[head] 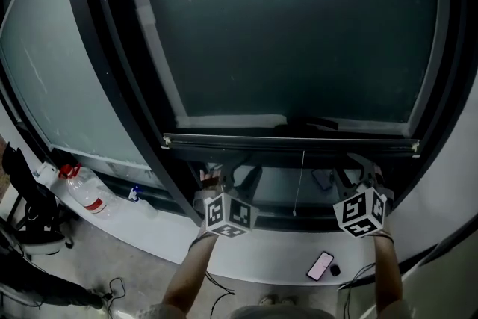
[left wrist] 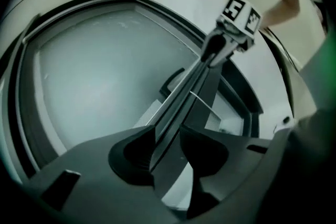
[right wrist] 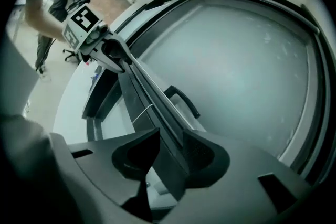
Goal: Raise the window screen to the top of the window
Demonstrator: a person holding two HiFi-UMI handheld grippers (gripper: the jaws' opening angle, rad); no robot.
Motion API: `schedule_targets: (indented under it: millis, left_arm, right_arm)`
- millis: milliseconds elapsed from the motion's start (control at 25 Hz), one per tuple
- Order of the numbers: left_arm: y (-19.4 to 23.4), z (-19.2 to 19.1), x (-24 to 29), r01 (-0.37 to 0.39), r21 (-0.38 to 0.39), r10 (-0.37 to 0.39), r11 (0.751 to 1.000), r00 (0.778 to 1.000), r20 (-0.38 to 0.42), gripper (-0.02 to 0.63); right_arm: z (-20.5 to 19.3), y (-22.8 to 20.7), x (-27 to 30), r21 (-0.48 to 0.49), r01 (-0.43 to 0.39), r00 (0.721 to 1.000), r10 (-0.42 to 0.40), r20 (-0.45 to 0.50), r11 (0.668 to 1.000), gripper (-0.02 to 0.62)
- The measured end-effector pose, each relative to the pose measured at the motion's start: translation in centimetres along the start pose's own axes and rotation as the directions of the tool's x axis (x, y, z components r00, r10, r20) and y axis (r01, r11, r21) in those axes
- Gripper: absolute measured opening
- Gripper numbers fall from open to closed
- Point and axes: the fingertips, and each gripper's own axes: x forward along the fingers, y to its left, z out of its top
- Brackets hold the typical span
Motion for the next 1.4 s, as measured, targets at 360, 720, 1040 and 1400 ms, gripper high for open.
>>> schedule_targets:
  millis: [360, 720, 1040, 1400]
  left_arm:
    - [1.9, -2.7, 2.9, 0.133, 0.358, -0.065, 0.924, 0.979, -0.194, 0.126]
    - [2.0, -3.5, 3.9, 0.202, 0.451, -0.095, 0.869, 0.964, -0.248, 0.103]
    - [2.8, -3.5, 3.6, 0.26, 0.459, -0.134, 0.85, 0.948, -0.288, 0.066]
    - [2.2, -4.2, 3.8, 0.329, 0.441, -0.177, 0.835, 0.919, -0.352, 0.023]
  right_arm:
    - [-1.7, -0.4, 3.3, -0.342, -0.201, 0.964, 0.122, -0.238, 0.918, 0.115]
    - [-3.0, -0.8, 3.8, -0.442, -0.285, 0.933, 0.14, -0.332, 0.85, 0.077]
    - [-3.0, -1.1, 3.7, -0.452, -0.327, 0.917, 0.162, -0.366, 0.83, 0.046]
    - [-3.3, -0.8, 4.0, -0.446, -0.369, 0.896, 0.183, -0.405, 0.815, 0.026]
